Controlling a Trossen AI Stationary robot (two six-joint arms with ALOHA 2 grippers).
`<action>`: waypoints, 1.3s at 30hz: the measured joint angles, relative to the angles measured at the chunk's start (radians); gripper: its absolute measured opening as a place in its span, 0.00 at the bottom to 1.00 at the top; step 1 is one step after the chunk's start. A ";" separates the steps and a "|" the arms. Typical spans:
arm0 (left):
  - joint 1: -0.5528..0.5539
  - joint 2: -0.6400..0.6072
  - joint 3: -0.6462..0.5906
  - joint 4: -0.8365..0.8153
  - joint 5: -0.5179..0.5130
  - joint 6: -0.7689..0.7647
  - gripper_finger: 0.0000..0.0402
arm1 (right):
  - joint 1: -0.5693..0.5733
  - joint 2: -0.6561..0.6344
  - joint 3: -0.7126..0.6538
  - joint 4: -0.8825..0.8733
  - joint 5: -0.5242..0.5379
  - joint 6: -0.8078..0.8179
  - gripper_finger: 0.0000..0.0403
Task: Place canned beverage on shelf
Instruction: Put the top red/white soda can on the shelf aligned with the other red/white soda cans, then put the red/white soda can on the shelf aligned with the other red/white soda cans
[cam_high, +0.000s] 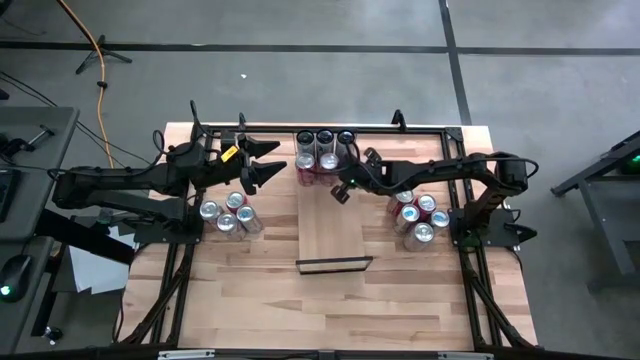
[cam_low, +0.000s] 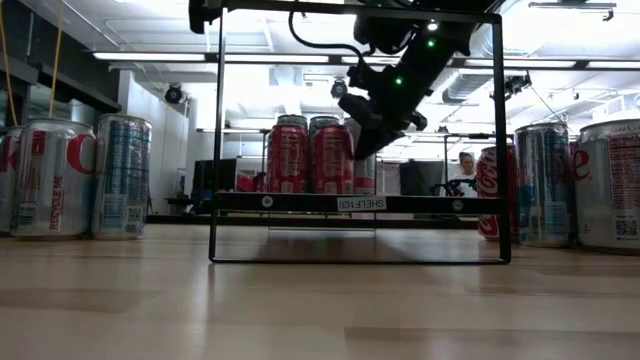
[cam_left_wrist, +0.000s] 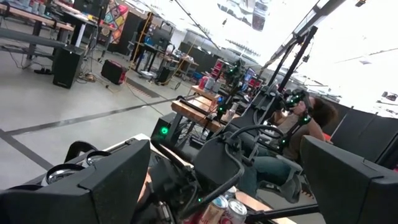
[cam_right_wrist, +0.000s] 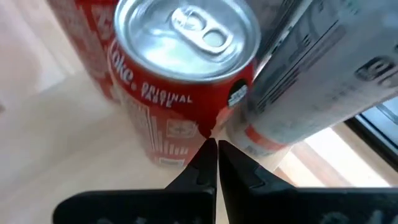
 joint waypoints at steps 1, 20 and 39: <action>0.000 0.000 0.000 0.000 0.000 0.000 0.90 | -0.002 0.000 0.000 0.011 -0.001 -0.003 0.00; 0.000 -0.007 0.000 -0.043 0.003 0.021 0.90 | 0.009 -0.131 0.000 -0.145 -0.054 0.002 0.00; 0.000 -0.026 0.000 -0.257 -0.023 0.010 0.90 | 0.077 -0.537 0.000 -0.585 0.055 0.130 0.00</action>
